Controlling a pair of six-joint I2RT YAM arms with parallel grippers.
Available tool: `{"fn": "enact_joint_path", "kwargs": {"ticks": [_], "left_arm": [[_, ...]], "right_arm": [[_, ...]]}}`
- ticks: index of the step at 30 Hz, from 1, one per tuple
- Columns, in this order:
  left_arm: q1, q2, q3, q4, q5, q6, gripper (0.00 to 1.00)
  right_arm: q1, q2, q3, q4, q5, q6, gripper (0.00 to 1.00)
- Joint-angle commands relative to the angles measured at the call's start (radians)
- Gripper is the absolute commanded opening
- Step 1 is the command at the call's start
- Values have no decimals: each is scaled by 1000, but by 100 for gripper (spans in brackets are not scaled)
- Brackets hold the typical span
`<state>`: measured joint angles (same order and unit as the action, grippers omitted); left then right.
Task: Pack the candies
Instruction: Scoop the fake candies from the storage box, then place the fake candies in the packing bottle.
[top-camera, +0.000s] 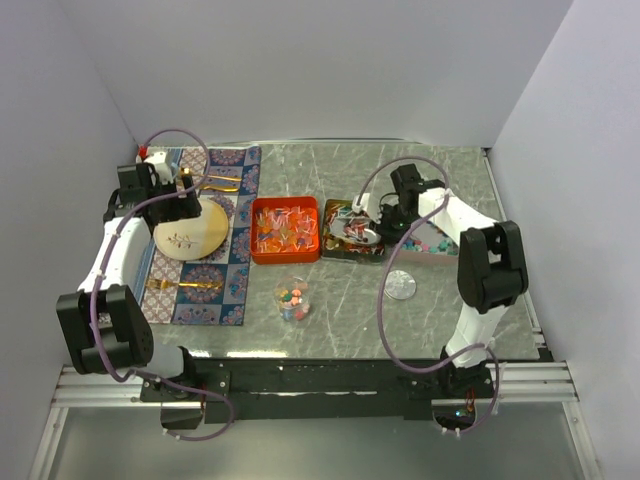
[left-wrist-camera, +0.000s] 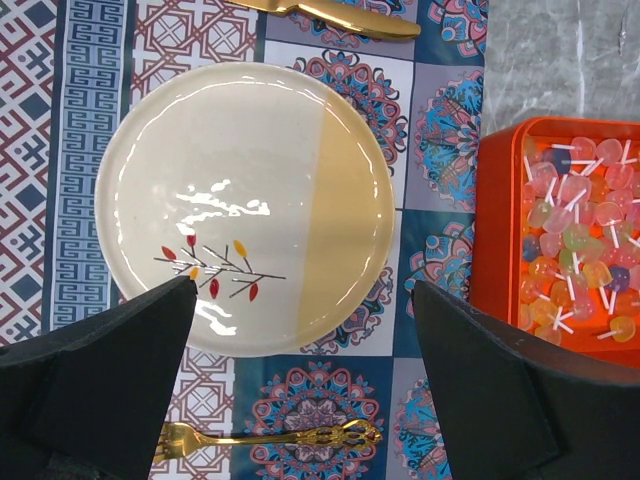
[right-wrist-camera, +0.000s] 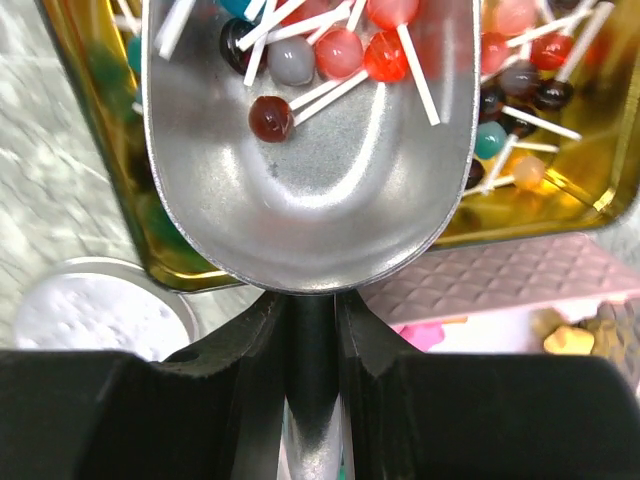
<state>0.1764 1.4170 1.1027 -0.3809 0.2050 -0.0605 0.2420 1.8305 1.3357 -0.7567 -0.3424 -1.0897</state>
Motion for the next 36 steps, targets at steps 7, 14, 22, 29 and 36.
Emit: {"fn": "enact_joint_path", "kwargs": {"ticks": [7,14,22,29,36], "left_arm": [[6,-3,68,-7,14,19,96],[5,-26,65,20,31,-45,96],[5,-101,43,28,39,-101,97],[6,-150,17,25,36,-110,96],[5,-196,-13,30,51,-128,96]], "right_arm": [[121,-263,118,-35,94,13,0],[261,-358,165,-205,135,-44,0],[465,-384,169,-325,235,-75,0],[603,-372,131,-319,376,-84,0],[680,-277,181,-359,519,-50,0]]}}
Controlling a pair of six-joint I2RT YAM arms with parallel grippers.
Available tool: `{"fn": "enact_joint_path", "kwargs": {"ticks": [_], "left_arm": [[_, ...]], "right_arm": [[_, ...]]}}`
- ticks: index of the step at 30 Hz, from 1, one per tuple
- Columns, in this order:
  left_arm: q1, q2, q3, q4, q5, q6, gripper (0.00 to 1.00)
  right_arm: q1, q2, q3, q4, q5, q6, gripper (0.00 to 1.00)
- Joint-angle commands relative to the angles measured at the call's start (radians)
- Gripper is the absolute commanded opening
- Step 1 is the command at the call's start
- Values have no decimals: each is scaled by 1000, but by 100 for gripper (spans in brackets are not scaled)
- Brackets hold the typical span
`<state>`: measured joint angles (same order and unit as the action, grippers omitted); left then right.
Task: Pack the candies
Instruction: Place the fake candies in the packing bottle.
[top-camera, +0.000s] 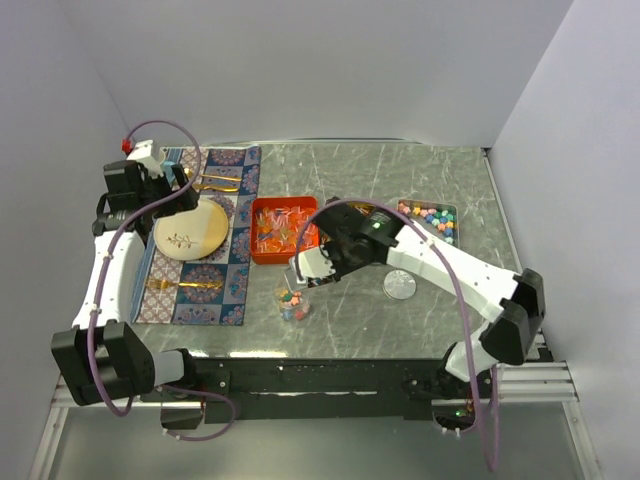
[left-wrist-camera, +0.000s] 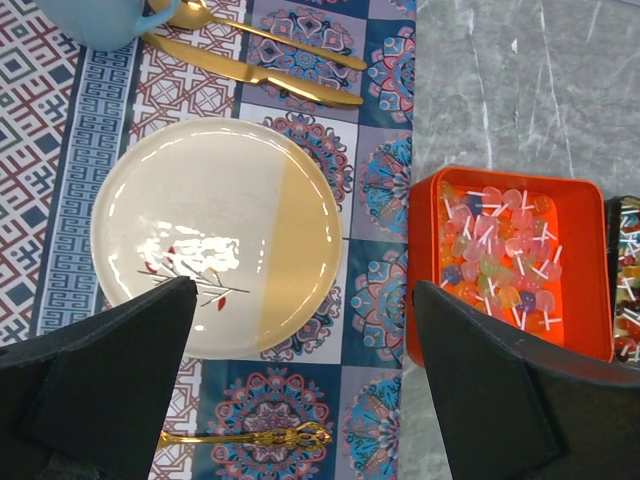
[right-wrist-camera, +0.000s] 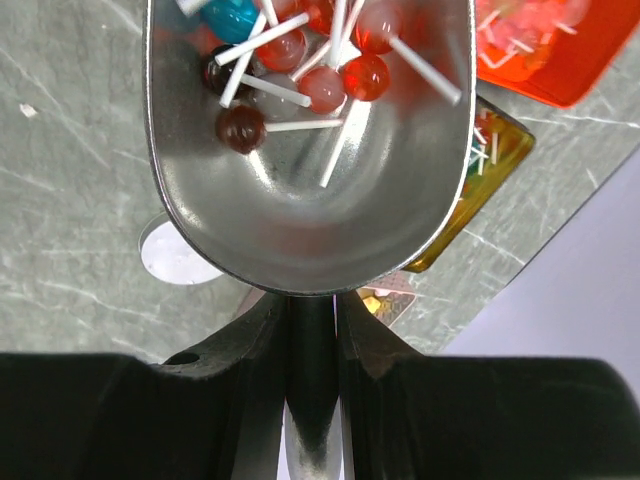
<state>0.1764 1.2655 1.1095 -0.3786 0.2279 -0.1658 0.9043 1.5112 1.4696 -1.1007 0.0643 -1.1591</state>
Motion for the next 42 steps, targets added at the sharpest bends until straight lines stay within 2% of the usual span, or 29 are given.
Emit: {"fn": "enact_joint_path", "kwargs": {"ticks": [1,8,42], "left_arm": [[5,-49,-23,26,30,-24,97],[5,-78,-56,27,40,-34,97],[5,-84,-89,75,67,-69,97]], "right_arm": [[30,49,41,8,132,16,0],[59,115,64,10,229,39,0],[179,101,47,12,577,-100,0]]}}
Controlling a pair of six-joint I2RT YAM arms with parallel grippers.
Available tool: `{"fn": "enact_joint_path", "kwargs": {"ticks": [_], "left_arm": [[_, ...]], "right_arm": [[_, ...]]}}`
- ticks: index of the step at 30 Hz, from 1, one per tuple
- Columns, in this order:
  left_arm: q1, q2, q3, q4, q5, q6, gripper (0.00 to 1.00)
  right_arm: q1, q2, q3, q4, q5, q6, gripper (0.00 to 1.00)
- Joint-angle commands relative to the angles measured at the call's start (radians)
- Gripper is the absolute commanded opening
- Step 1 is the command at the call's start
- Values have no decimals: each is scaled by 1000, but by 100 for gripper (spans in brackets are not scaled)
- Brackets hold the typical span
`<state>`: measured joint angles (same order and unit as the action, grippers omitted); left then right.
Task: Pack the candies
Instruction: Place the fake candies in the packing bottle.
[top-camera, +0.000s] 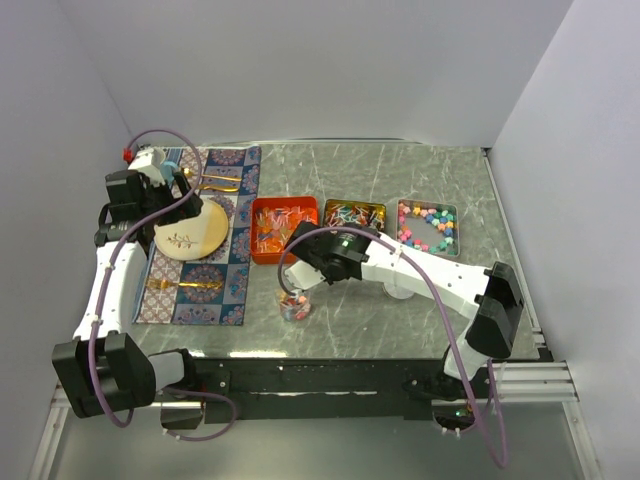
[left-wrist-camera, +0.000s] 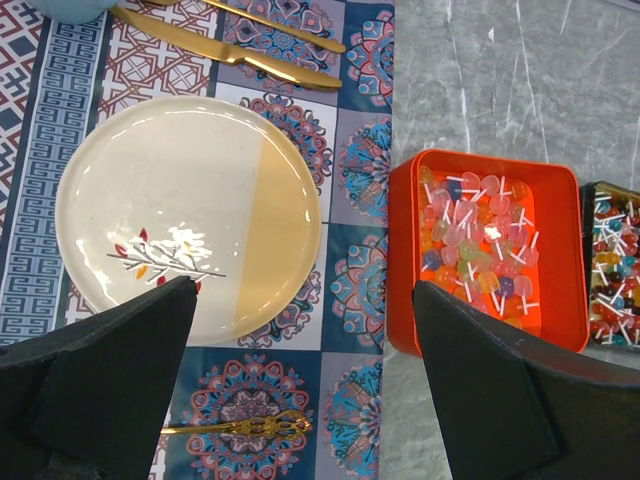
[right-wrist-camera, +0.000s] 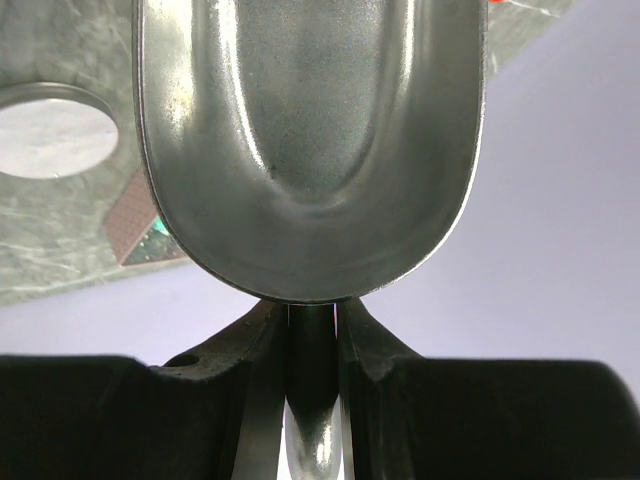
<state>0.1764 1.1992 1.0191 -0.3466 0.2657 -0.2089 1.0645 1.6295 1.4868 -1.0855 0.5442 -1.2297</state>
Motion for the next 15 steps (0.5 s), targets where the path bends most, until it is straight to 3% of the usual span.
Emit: {"fn": "enact_joint_path", "kwargs": {"ticks": [1,8,15], "left_arm": [[5,-20,1,44,32,-27,96],[5,-27,10,38,43,-30,96],[6,20,45,-3,84,-11,97]], "right_arm": [[17,-14,35,-10,103,-27,0],[12,-8,90,-33,128,-33,0],[-162,203,554,-114,22,-54,0]]}}
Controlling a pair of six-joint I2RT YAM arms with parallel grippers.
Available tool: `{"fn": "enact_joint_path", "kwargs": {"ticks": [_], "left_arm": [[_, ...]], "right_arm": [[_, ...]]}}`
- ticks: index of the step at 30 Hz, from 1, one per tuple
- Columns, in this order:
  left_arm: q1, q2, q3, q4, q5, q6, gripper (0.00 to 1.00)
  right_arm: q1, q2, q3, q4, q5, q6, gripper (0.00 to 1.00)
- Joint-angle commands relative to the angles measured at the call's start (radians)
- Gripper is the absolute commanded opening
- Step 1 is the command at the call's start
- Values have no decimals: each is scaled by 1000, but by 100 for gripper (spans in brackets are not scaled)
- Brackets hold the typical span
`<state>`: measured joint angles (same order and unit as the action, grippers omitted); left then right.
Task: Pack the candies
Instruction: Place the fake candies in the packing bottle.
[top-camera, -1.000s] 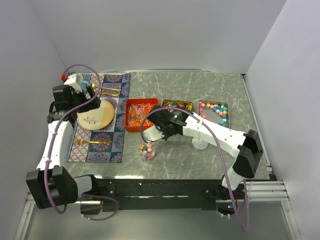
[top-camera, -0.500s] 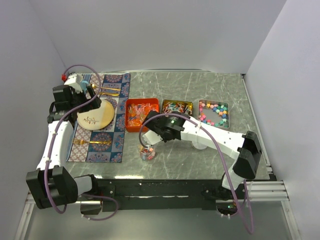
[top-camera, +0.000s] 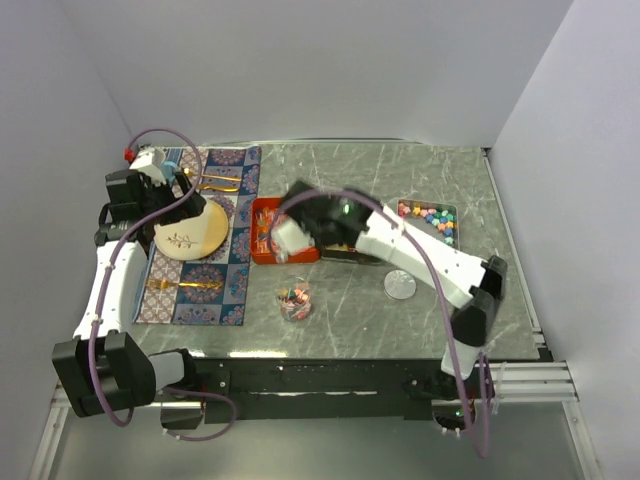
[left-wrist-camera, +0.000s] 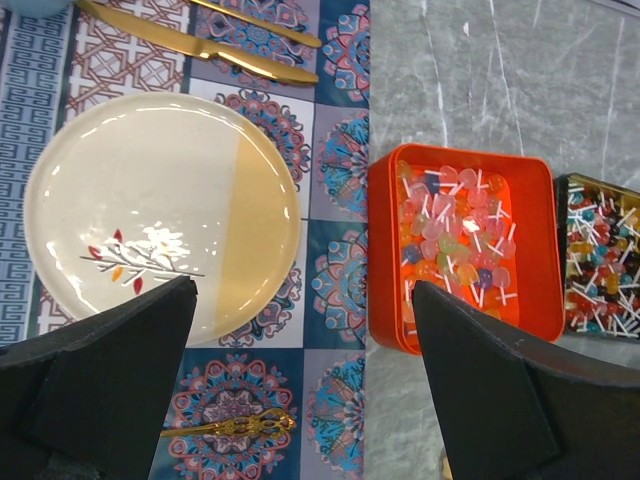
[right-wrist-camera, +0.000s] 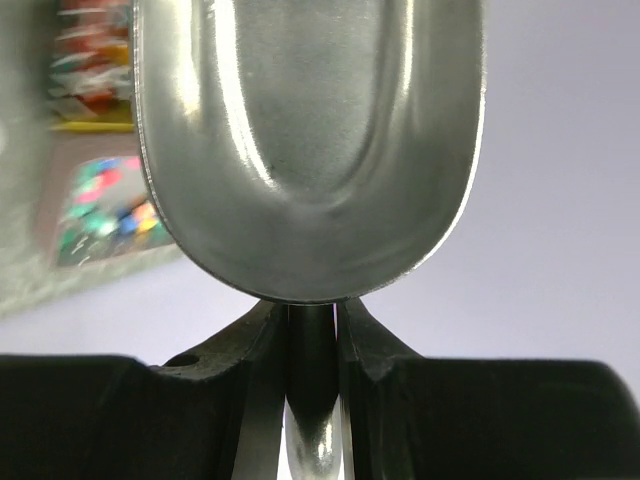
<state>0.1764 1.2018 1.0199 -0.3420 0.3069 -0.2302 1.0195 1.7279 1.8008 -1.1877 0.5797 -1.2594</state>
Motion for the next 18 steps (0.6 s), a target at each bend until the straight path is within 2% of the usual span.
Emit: {"fn": "enact_joint_path", "kwargs": {"ticks": [1,3,6,8,9,11,12,15,18], "left_arm": [[5,25,55,-15,47,17,97],[5,41,62,-34,69,32,99],[5,53,28,0,121,35,90],[5,83,6,24,191,5,72],[5,99,2,55,222,-3,50],[5,168,-14,84,325,-30,25],[-1,194,-15,93,342,-41,1],[-3,303,9,75,391,-86,1],[-15,373,16,100,408,-129,1]], "right_arm": [[-142,130,264,8,-21,-58,0],[-209,196,290,95,-32,-107,0],[-280,284,320,218,-31,-204,0],[-300,350,368,235,-18,-242,0],[-318,411,423,229,-15,-258,0],[-335,456,460,243,-9,-285,0],[-344,493,474,272,-3,-328,0],[-360,544,497,335,8,-435,0],[-363,578,525,329,-4,-503,0]]}}
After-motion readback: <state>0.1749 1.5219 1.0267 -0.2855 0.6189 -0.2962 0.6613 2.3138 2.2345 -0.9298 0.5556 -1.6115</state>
